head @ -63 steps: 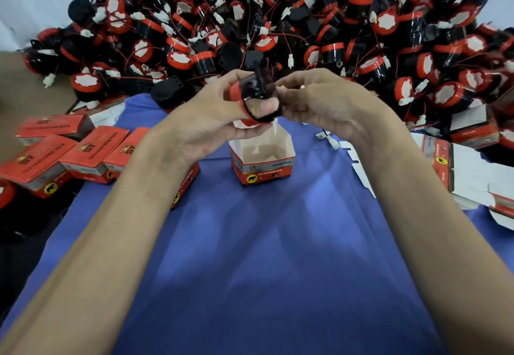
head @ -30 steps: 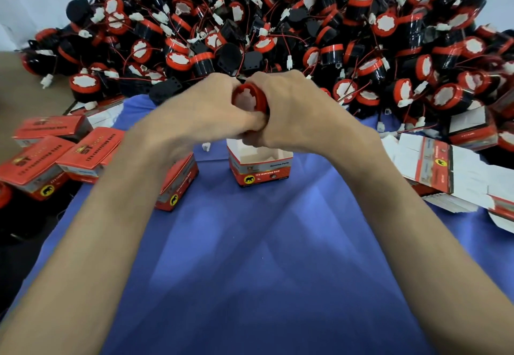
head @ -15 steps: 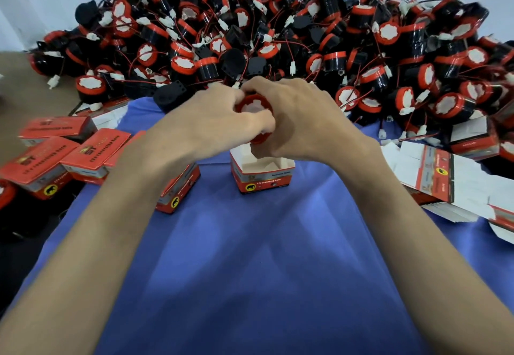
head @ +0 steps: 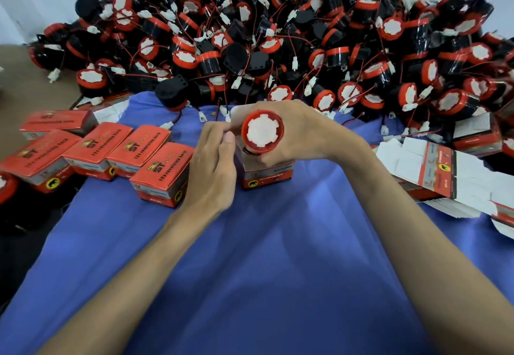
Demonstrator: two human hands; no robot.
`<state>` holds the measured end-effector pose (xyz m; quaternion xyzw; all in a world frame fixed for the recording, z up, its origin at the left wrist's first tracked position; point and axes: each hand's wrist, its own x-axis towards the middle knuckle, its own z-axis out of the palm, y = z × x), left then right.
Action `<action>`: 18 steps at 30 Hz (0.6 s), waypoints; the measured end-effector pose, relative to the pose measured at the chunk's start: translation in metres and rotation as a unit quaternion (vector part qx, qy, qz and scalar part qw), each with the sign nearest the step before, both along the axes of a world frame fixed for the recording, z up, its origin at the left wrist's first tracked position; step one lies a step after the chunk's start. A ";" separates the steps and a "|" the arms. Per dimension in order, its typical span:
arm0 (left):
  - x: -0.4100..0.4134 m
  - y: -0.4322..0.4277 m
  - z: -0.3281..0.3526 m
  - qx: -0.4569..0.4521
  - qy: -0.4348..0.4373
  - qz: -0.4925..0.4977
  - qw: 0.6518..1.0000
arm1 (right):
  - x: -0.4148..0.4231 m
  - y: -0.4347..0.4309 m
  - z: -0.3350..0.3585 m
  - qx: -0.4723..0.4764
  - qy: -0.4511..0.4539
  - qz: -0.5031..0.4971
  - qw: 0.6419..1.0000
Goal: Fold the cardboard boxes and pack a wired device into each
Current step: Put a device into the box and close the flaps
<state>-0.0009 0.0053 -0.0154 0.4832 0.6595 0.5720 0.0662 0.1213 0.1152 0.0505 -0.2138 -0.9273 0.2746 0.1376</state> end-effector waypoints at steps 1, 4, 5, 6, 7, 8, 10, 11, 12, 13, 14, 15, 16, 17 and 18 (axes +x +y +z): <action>-0.001 0.000 -0.003 0.007 0.002 -0.010 1.000 | 0.001 0.001 0.004 -0.002 -0.003 0.015 1.000; -0.001 0.001 -0.010 0.028 0.037 -0.021 0.999 | 0.001 0.002 0.013 -0.003 0.004 -0.002 1.000; -0.001 0.001 -0.012 0.036 0.049 -0.022 0.998 | 0.002 0.005 0.014 0.017 -0.004 -0.010 1.000; -0.001 0.001 -0.013 0.043 0.058 -0.025 0.997 | 0.003 0.007 0.011 0.036 -0.015 -0.016 0.999; 0.000 0.001 -0.014 0.047 0.063 -0.029 0.996 | 0.003 0.006 0.009 0.055 -0.033 -0.013 0.998; 0.000 0.001 -0.014 0.049 0.067 -0.032 0.996 | 0.001 0.005 0.009 0.076 -0.046 -0.008 0.996; 0.000 0.001 -0.015 0.054 0.074 -0.033 0.995 | -0.005 -0.003 0.008 0.128 -0.064 0.006 0.990; 0.000 0.001 -0.014 0.056 0.076 -0.029 0.995 | -0.008 -0.008 0.007 0.147 -0.062 0.019 0.987; -0.002 0.001 -0.015 0.056 0.072 -0.025 0.995 | -0.012 -0.012 0.005 0.161 -0.053 0.033 0.985; -0.003 0.002 -0.015 0.054 0.061 -0.023 0.996 | -0.014 -0.014 0.003 0.175 -0.046 0.040 0.983; -0.004 0.002 -0.016 0.052 0.045 -0.026 0.997 | -0.015 -0.014 0.000 0.189 -0.041 0.041 0.980; -0.005 0.002 -0.017 0.051 0.029 -0.034 0.998 | -0.015 -0.013 -0.001 0.197 -0.047 0.030 0.979; -0.005 0.001 -0.018 0.051 0.019 -0.045 0.998 | -0.014 -0.011 -0.002 0.201 -0.056 0.017 0.978; -0.004 0.001 -0.019 0.049 0.013 -0.056 0.997 | -0.012 -0.008 -0.002 0.204 -0.068 0.009 0.977; -0.002 0.000 -0.020 0.045 0.005 -0.068 0.997 | -0.011 -0.005 -0.003 0.208 -0.077 0.009 0.975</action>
